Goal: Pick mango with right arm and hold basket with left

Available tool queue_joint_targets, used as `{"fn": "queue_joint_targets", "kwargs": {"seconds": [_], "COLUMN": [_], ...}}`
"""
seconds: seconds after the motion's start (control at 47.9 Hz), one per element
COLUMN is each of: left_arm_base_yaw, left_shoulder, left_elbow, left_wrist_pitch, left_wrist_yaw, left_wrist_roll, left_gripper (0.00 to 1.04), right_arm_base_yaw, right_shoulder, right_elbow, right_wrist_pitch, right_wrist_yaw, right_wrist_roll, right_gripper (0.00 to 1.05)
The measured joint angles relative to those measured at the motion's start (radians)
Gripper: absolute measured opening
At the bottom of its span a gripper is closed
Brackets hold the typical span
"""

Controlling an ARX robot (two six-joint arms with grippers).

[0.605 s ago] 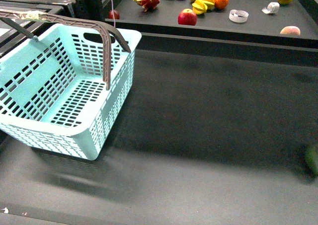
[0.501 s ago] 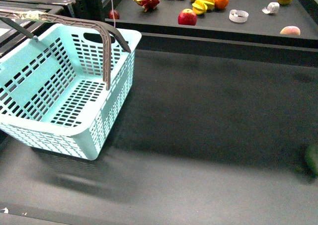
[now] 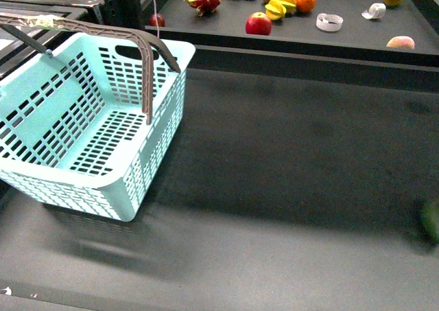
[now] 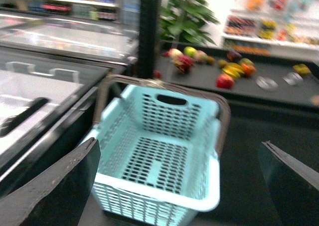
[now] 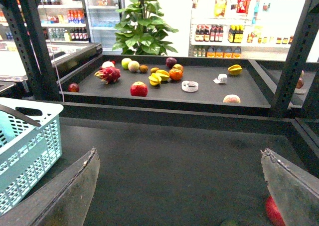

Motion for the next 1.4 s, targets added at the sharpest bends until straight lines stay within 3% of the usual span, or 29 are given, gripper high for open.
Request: {"fn": "queue_joint_targets", "kwargs": {"seconds": [0.104, 0.146, 0.25, 0.334, 0.417, 0.793, 1.397], "left_arm_base_yaw": [-0.147, -0.172, -0.178, -0.151, -0.114, -0.061, -0.065], "left_shoulder": [0.21, 0.362, 0.692, 1.015, 1.267, 1.818, 2.152], "left_elbow": [0.001, 0.002, 0.023, 0.103, 0.201, 0.666, 1.115], "left_wrist_pitch": [0.228, 0.345, 0.573, 0.776, 0.858, 0.821, 0.668], "left_wrist_yaw": [-0.345, -0.399, -0.407, -0.353, -0.308, -0.188, -0.174], "left_wrist_roll": [-0.233, -0.34, -0.476, -0.564, -0.645, -0.865, -0.992], "left_gripper": [0.99, 0.99, 0.99, 0.99, 0.99, 0.99, 0.99], "right_arm_base_yaw": [0.0, 0.0, 0.0, 0.0, 0.0, 0.0, 0.0], "right_shoulder": [0.0, 0.0, 0.0, 0.0, 0.0, 0.0, 0.0], "right_elbow": [0.0, 0.0, 0.0, 0.0, 0.0, 0.0, 0.0], "right_wrist_pitch": [0.0, 0.0, 0.0, 0.0, 0.0, 0.0, 0.0], "right_wrist_yaw": [0.0, 0.0, 0.0, 0.0, 0.0, 0.0, 0.0], "right_wrist_roll": [0.0, 0.0, 0.0, 0.0, 0.0, 0.0, 0.0], "right_gripper": [0.97, 0.97, 0.97, 0.97, 0.97, 0.97, 0.97]}}
